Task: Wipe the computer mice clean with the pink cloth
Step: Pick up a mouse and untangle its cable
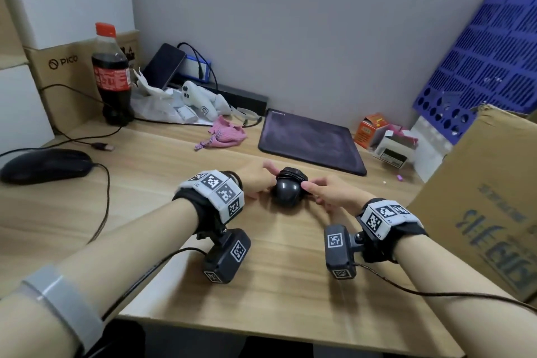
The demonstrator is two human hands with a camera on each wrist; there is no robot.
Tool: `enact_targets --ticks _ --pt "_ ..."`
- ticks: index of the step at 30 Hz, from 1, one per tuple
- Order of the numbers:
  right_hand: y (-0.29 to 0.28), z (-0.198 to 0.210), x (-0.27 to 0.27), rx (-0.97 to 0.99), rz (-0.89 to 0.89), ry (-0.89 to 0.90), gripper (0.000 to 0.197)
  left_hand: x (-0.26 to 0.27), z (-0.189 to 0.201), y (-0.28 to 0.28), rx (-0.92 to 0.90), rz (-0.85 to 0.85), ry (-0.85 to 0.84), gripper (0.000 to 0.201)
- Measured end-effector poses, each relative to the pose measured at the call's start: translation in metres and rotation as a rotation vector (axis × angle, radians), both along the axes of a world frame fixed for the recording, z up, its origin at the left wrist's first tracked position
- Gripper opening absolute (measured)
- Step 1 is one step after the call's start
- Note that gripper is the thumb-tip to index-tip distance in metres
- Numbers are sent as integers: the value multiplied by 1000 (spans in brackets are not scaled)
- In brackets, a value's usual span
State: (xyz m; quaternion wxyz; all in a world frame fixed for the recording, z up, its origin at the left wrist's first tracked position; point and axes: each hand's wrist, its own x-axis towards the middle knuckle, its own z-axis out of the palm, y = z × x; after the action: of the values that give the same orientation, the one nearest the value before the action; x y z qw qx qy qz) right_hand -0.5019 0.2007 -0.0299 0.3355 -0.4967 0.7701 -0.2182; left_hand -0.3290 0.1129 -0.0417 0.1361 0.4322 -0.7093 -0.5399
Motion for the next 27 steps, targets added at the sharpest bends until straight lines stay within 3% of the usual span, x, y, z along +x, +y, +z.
enact_targets --ticks 3,6,7,10,12,17,22,24,27 --pt "1 6 1 20 19 9 41 6 -1 -1 -20 -28 -31 23" --pt "-2 24 5 -20 -53 89 78 17 5 -6 -127 -84 -84 28" --pt "-3 32 9 -78 -73 123 77 24 9 -9 -184 -92 -108 29" --pt "-11 57 30 -304 6 138 28 55 22 -16 -314 -70 -138 32" --pt "-18 70 51 -386 4 136 50 79 29 -22 -331 -14 -89 36" --pt "-48 75 115 -409 60 41 43 163 41 -35 -369 157 -39 27" --pt "-63 67 177 -260 162 -133 75 247 37 -43 -426 337 -122 26" --pt "-77 53 201 -242 211 -88 81 279 33 -44 -433 421 -154 32" --pt "-91 40 237 -185 293 21 73 315 24 -45 -447 505 -219 45"
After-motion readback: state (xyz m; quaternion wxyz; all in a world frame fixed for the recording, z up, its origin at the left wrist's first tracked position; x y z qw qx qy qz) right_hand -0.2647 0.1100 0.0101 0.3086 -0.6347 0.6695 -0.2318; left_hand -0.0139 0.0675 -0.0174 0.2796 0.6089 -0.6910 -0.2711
